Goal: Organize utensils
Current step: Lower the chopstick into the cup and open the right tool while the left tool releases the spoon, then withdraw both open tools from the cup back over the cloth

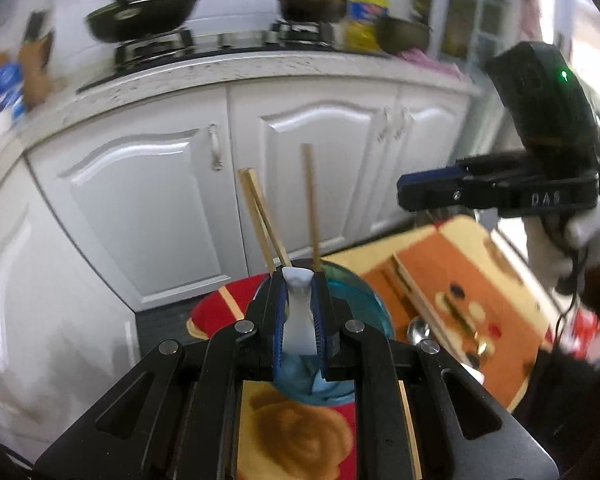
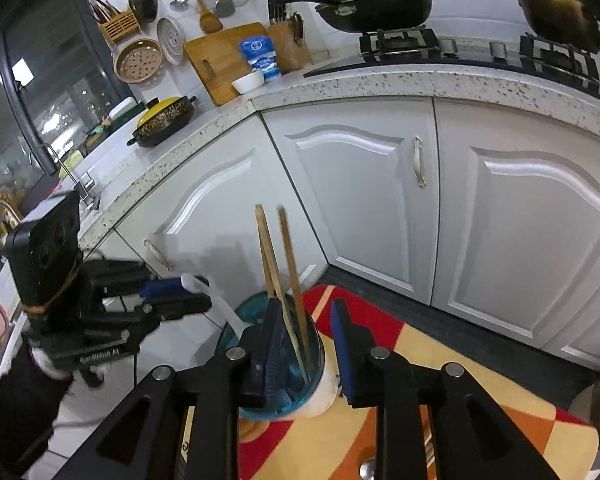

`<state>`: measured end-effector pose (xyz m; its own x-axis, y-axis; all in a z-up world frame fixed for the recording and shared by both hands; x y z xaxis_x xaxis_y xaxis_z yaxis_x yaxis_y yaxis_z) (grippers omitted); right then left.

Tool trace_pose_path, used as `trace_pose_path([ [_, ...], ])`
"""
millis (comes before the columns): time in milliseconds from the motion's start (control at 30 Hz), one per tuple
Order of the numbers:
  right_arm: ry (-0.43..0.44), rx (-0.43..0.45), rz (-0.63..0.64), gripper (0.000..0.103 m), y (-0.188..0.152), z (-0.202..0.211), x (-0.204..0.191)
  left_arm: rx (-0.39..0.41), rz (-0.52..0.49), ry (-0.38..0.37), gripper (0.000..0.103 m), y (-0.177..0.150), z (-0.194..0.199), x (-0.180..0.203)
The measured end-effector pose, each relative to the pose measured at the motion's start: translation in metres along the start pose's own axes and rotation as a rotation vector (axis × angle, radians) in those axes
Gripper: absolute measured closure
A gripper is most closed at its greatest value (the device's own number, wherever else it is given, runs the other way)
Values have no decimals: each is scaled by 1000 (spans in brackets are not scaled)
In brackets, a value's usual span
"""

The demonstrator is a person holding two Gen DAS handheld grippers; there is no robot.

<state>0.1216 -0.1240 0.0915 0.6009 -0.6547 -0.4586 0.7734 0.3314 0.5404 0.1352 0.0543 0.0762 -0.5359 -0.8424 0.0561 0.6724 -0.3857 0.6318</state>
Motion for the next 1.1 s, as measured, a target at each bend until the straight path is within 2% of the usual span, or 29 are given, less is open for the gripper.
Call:
trace_pose_path([
  [67,7,-9,-13,78,-6,1,4,-19,9,-22,91,0,-3,-5],
  [367,-20,-88,-29,78,-34,-11,14,-77,34,-29,89,-6,-9,-29],
  [433,-16,-93,-43,78,-38,-12,17,-78,37,-21,89,-7,-10,-33],
  [500,-11,-96,-48,78,-42,-12,18,-61,89,-33,89,-9,-11,-37],
  [567,-9,-102,-47,78,-44,-13,19,-66,105,-19,91,-13,-18,-33],
  [733,-12,-112,-47,78,-49,-12,18,-121,65,34,91,-30,-45,-10],
  [867,-7,-114,-41,78,-53,-9,16,-91,117,9,91,-31,-37,-10],
  [933,-3,-113,-35,78,-55,-7,15,-65,128,14,89,-28,-29,-10],
  [967,-3,-112,-35,77,-56,-6,15,-52,139,16,85,-27,-24,-11],
  [1000,-3,-113,-38,76,-57,-6,15,-39,157,18,74,-25,-20,-13],
  [1033,-1,-114,-44,75,-58,-7,15,-26,173,20,69,-23,-18,-15],
  [1067,0,-116,-47,75,-60,-7,15,-8,197,22,64,-20,-14,-18],
  [1100,3,-119,-50,75,-62,-7,15,6,220,26,64,-18,-12,-20],
])
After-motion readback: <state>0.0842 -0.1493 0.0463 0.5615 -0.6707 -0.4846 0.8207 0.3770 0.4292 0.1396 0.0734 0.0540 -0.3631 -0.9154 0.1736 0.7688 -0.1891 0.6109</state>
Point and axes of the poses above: each gripper's, at about its wrist camera, not at the fingertips, and z roughly against the way its jaws point, x to its right, y to its top, the point moved 4 cm from there along -z, roughly the way its jaws point, and after that the axes turned 5 degrees about -x, right-handed, at the moved point
